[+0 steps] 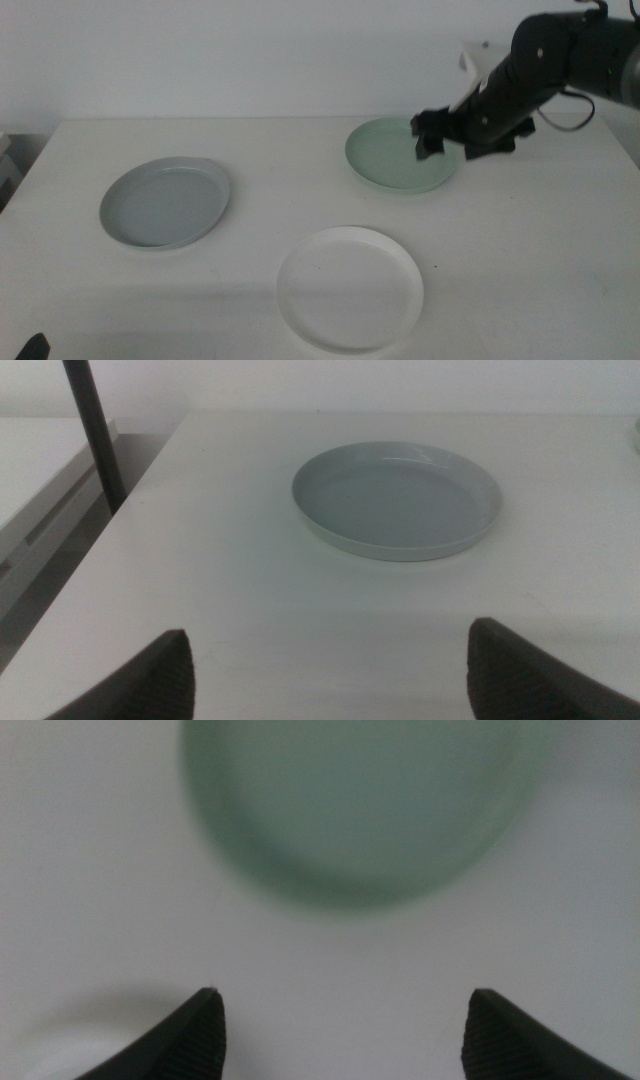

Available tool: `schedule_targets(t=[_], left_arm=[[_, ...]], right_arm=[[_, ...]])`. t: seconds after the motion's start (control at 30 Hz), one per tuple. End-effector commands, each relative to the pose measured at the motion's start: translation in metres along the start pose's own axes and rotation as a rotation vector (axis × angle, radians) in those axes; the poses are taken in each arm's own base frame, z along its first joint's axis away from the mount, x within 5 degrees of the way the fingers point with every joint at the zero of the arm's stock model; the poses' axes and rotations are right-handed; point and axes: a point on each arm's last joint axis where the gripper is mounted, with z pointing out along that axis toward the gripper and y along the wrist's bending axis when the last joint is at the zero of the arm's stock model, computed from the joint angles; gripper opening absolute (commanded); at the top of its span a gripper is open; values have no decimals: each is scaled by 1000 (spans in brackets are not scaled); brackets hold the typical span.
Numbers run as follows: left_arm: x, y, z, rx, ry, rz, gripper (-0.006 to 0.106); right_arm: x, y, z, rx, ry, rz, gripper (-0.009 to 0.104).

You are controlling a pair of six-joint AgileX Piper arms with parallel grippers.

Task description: Stack the three bowls on top of each other.

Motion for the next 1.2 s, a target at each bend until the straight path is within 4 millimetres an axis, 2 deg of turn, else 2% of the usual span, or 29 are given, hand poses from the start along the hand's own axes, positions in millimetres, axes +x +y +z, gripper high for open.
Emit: schedule_targets(t=[0.0, 0.17, 0.3, 0.47, 0.7, 0.77, 0.83, 0.97, 1.07, 1.17], left_arm=[[-9, -1, -2, 16, -96, -14, 97], [-9, -1, -2, 16, -96, -14, 97], [-9, -1, -2, 16, -96, -14, 97], [-9, -1, -2, 16, -96, -14, 97], [-9, -1, -2, 16, -96, -14, 97], [-9, -1, -2, 16, -96, -14, 97], [-9, -1, -2, 16, -96, -14, 97], [-9, -1, -2, 16, -96, -14, 97], [-9, -1, -2, 16, -96, -14, 97], [-9, -1, -2, 16, -96, -14, 97]], right_arm=[[-30, -8, -23, 9, -115, 8, 60], [-61, -30, 0, 61, -111, 19, 60], [-76, -51, 23, 87, -115, 49, 60], [-84, -65, 50, 100, -114, 61, 57], [-84, -69, 82, 99, -101, 18, 50], [-84, -70, 84, 100, -106, 17, 45], [-85, -70, 86, 99, -117, 17, 36], [-86, -69, 84, 97, -121, 11, 2], [-86, -68, 80, 92, -113, -8, -1], [-87, -64, 67, 80, -117, -11, -1]])
